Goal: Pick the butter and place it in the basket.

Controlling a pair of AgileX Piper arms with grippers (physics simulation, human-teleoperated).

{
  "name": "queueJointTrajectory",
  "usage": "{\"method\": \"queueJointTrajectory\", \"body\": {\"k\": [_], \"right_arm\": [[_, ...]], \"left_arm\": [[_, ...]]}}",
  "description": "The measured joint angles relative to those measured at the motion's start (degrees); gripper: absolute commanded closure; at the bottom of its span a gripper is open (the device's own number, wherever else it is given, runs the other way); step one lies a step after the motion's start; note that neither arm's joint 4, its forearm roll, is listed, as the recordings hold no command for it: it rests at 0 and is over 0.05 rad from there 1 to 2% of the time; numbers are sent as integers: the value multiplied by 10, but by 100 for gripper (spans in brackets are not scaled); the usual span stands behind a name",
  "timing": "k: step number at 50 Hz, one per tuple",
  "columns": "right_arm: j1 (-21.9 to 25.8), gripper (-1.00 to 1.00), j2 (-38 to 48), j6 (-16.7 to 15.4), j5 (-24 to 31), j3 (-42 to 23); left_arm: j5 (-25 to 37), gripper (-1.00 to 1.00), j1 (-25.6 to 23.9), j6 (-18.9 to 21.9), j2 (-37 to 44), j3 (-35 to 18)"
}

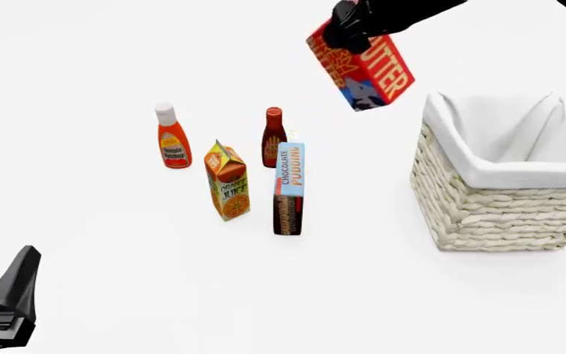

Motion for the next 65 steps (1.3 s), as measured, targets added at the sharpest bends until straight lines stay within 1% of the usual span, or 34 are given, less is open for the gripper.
{"method": "queueJointTrajectory", "body": {"k": [24,65], "right_arm": [[-22,100,-69,29,-47,62],[-68,100,-169,59,-101,152]], "left_arm": [[0,-100,0,0,0,0],[0,-100,0,0,0,0]]}}
